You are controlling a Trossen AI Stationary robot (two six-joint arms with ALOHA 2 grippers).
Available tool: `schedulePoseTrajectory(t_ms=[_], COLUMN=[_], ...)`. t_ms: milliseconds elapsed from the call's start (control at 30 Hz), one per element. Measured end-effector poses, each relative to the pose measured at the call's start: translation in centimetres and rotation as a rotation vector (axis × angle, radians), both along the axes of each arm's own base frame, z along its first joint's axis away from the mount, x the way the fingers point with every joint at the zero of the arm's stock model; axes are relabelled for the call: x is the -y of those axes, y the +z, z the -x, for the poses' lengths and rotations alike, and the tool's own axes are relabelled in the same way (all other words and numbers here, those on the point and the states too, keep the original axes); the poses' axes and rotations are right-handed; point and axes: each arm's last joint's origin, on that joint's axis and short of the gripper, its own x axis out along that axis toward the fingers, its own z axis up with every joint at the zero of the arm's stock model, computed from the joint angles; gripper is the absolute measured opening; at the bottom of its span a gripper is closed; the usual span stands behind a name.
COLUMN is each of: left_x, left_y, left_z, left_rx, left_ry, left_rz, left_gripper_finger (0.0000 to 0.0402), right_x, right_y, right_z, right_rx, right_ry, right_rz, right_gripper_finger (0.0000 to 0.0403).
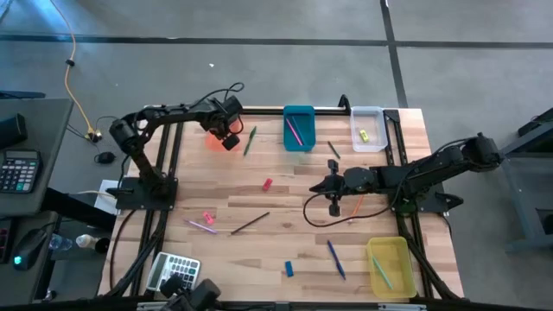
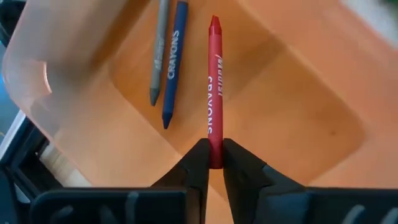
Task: Sort crayons/erasers/pens/pencils in bins
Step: Put the red crayon into the orange bin, then put the dark blue pen into the yellow bin
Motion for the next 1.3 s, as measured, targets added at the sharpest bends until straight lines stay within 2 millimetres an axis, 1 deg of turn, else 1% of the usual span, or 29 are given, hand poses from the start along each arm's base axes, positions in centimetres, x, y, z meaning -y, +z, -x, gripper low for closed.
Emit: schedulePoseTrajectory(t_ms=[100, 200, 367, 500, 600, 767, 900, 1033, 1200, 1300], left_x=[0.3, 0.7, 1.6, 3.0, 4.6, 7.4, 9.7, 11.9, 14.7, 15.8], left_y=[0.5, 1.5, 4.1, 6.6, 7.5, 6.7, 5.3, 3.3, 1.0, 0.1], left_z=[-0.1, -0.2, 0.1, 0.2, 0.1, 0.1, -0.2, -0.6, -0.5, 0.0], left_rx=[0.009, 0.028, 0.071, 0.145, 0.239, 0.426, 0.581, 0.772, 0.987, 1.072], left_ry=[-0.021, -0.031, -0.040, -0.053, -0.093, -0.176, -0.255, -0.348, -0.490, -0.488], left_rz=[-0.014, -0.041, -0.129, -0.223, -0.293, -0.367, -0.442, -0.499, -0.501, -0.515], left_gripper_finger=[0.0055, 0.0074, 0.0100, 0.0098, 0.0084, 0.0055, 0.0036, 0.0021, 0.0007, 0.0001], right_x=[0.0, 0.0, 0.2, 0.3, 0.4, 0.6, 1.2, 1.6, 1.2, 0.5], right_y=[0.0, 0.1, 0.2, 0.2, 0.6, 1.3, 1.3, 1.2, 0.8, 1.1], right_z=[0.0, -0.1, -0.1, -0.1, -0.3, -0.6, -0.7, -0.6, -0.4, -0.5], right_rx=[0.004, 0.014, 0.026, 0.030, 0.043, 0.065, 0.069, 0.072, 0.039, -0.032], right_ry=[-0.003, -0.004, -0.071, -0.113, -0.137, -0.158, -0.206, -0.270, -0.310, -0.339], right_rz=[0.001, 0.000, 0.006, 0.025, 0.033, 0.026, -0.020, -0.119, -0.253, -0.318], right_gripper_finger=[0.0000, 0.0000, 0.0000, 0.0000, 0.0000, 0.0000, 0.0000, 0.0000, 0.0000, 0.0000])
